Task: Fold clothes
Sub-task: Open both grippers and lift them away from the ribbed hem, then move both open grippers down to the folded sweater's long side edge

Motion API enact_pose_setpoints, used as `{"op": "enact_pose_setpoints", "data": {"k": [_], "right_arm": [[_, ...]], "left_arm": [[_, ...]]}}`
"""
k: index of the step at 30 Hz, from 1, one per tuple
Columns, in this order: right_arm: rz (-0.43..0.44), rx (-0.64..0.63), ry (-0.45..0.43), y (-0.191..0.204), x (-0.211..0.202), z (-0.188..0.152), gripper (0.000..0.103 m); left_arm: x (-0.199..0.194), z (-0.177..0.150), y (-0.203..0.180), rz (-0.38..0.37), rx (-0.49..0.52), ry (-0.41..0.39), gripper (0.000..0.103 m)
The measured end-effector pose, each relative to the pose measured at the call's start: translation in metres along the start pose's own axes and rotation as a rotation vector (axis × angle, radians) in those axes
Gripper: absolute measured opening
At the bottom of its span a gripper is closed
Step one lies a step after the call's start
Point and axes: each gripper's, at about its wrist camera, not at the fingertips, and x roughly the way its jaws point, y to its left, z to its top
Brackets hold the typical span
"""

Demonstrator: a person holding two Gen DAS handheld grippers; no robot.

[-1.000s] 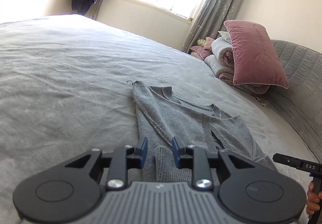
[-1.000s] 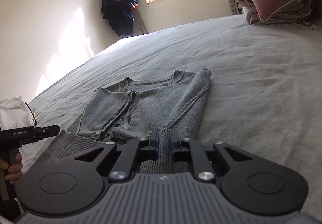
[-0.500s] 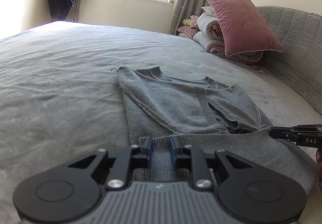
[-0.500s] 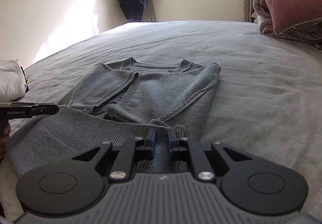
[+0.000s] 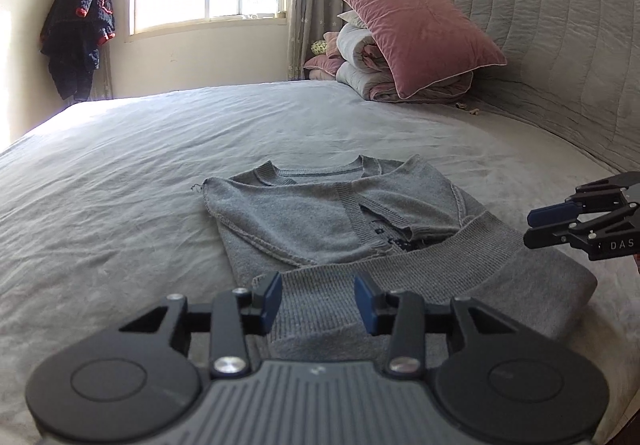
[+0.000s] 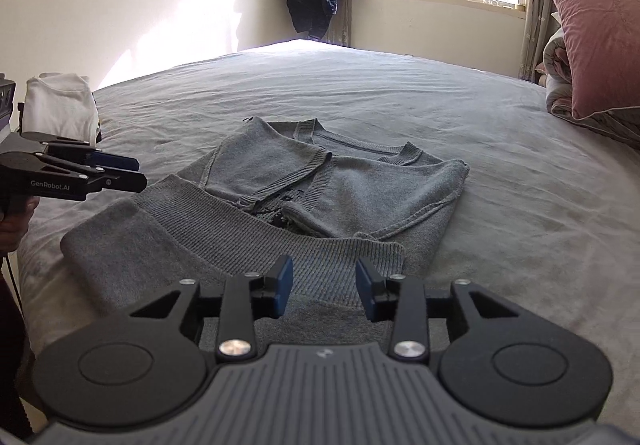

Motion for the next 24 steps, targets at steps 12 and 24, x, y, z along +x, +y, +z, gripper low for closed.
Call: {"op": "enact_pose_setpoints", "data": {"k": [12,24], "right_arm": [[-0.028,-0.001,0.088,0.016,-0.037,-0.014,0.042],[-0.083,0.304,0.239,-0.005,-0.055,-0.031,0.053]], "left_arm": [[-0.027,-0.006,0.009,-0.039,-0.165,0.216,0.042],[-0.037,-0.031,0.035,-0.074,-0.482,0.392,0.06]]}}
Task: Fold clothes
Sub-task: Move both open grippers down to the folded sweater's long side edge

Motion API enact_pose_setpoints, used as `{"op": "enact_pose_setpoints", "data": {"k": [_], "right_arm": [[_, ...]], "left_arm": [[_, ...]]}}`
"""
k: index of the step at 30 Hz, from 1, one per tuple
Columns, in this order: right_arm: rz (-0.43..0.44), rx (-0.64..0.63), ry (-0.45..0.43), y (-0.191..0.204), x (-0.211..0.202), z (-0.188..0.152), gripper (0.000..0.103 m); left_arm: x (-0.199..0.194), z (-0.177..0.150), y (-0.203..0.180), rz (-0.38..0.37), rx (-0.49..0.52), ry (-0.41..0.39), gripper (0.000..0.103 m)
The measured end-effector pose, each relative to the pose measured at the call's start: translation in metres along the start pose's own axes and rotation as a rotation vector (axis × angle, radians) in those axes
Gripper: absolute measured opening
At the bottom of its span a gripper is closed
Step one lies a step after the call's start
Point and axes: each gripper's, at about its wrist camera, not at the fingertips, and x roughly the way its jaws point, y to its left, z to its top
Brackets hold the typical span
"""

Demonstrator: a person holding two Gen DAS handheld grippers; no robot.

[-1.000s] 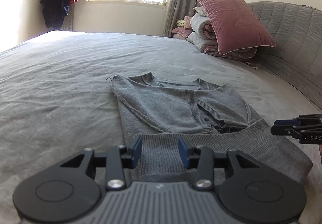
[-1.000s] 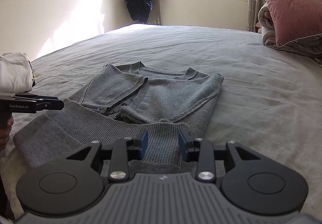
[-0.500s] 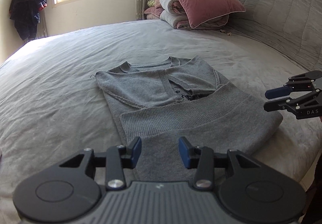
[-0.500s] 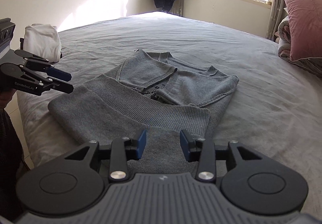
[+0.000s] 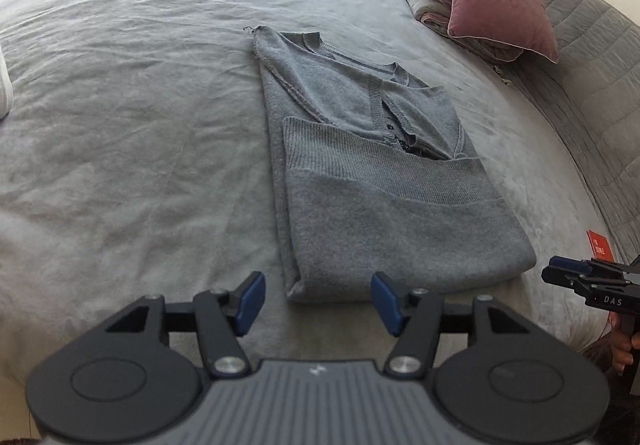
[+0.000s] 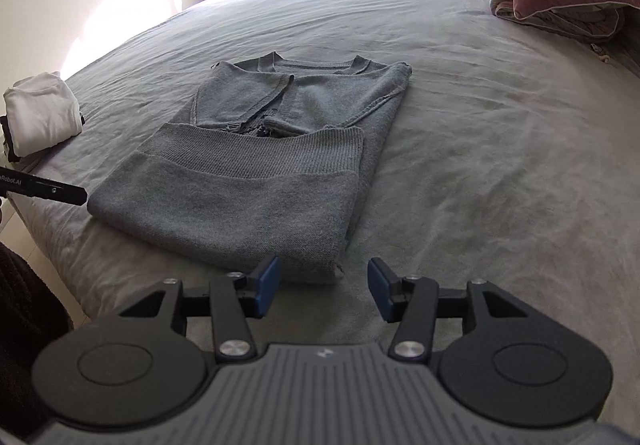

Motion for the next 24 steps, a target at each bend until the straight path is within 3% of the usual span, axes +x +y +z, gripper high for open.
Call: {"op": "enact_pose_setpoints", "data": {"k": [5,10,15,19,24], "right_arm": [[0.125,0.251,0.055,-0.023,0.008,-0.012,0.053],[0.209,0.443,0.044,-0.042,0.018,-0.02,0.053],[0.253,0.58,-0.007,-0.051,0.027,-0.027,0.054],[0.286,0.665,-0.054,-0.054,0.032,-0.031,0.054],[0.321,0.706,-0.137,-0.058,0.041,-0.037,0.054]], "left_arm": [[0.005,-0.011,0.016,-0.133,-0.162,0.053,0.06],[0.013,-0.024,0.028,-0.184,-0.289,0.047,0.06],[0.019,-0.039,0.035,-0.246,-0.414,-0.044,0.065],[0.024,-0.049,0.041,-0.288,-0.525,-0.12,0.065],[0.029,-0.058,0.041,-0.307,-0.59,-0.214,0.061]]}}
